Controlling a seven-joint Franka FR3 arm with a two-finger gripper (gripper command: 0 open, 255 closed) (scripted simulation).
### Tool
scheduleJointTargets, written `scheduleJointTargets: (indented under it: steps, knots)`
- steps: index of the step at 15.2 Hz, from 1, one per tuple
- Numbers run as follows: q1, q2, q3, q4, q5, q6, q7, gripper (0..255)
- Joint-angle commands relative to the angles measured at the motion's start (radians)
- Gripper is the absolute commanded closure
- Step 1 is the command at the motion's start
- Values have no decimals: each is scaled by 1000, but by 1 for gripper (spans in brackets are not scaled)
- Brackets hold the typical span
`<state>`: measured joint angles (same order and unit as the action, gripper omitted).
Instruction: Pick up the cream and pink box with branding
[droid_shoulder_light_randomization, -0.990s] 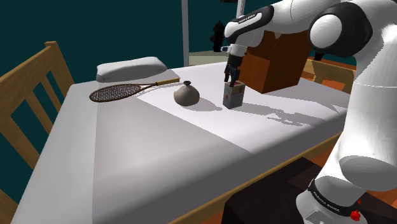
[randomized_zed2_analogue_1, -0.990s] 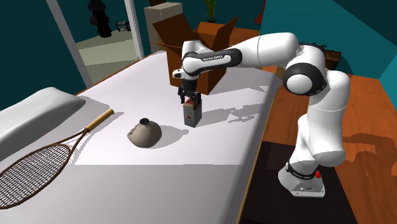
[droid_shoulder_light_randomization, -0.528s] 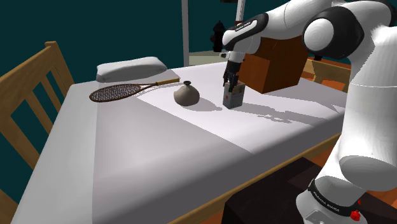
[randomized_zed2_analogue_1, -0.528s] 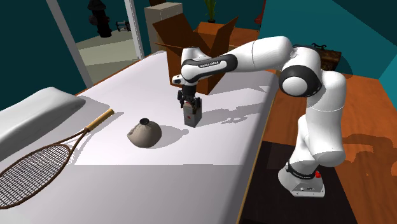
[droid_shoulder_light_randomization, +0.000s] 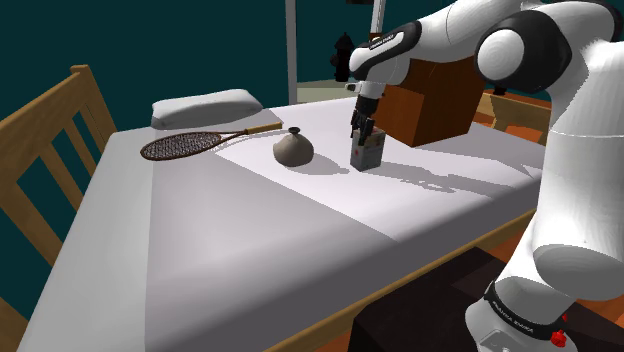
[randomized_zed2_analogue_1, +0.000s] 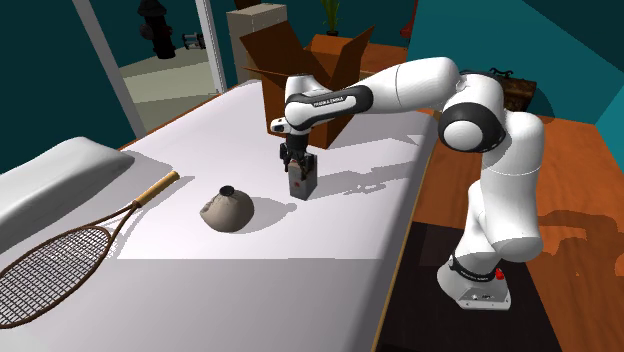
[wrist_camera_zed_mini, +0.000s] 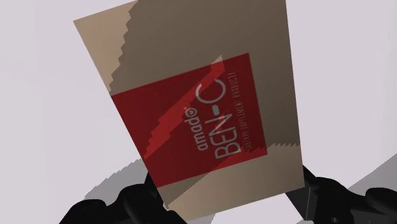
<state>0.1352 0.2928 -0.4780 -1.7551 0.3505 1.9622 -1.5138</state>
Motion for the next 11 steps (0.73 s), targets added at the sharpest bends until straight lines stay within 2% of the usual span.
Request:
scheduleJointTargets:
  steps: [1,11]
  knots:
    - [0,0,0,-1,0,0,0,255]
    - [0,-28,-8,71,-24,-93,29,255]
